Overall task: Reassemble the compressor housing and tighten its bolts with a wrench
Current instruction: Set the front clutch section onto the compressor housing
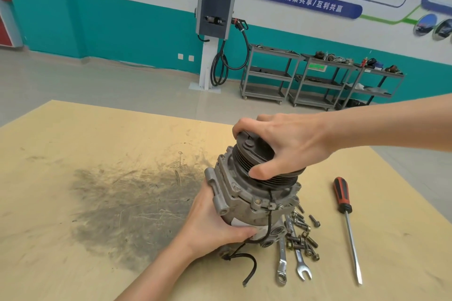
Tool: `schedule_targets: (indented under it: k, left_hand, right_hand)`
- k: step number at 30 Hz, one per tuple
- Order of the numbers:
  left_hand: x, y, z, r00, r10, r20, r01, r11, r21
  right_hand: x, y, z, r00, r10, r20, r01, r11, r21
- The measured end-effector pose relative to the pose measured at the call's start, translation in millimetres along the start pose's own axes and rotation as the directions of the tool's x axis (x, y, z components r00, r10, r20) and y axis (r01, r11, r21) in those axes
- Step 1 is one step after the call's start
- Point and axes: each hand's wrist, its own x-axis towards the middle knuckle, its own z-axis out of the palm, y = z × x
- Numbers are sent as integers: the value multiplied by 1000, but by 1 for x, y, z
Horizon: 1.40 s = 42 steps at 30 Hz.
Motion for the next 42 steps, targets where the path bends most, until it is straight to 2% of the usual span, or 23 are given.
schedule_targets:
  k: [10, 25, 32, 37, 42]
  left_hand:
    - [2, -3, -1, 1000, -13, 11, 13, 1000, -14]
    - [-1, -2, -3, 999, -32, 34, 34, 998, -54]
    - [-6, -1, -21, 981, -84, 175, 117, 975, -191]
    - [-10, 28, -41, 999, 48, 14, -45, 987, -152]
    - [-5, 48, -42, 998, 48, -32, -48, 999, 11]
  right_hand:
    - [0, 2, -5, 997, -71, 21, 72, 996, -47]
    - [4, -6, -5, 999, -17, 40, 20, 998, -66]
    - [5, -7, -2, 1000, 3, 28, -2, 999, -53]
    - [6, -10, -1, 1000, 19, 17, -18, 998, -54]
    - [3, -18, 4, 997, 18, -70, -21, 999, -46]
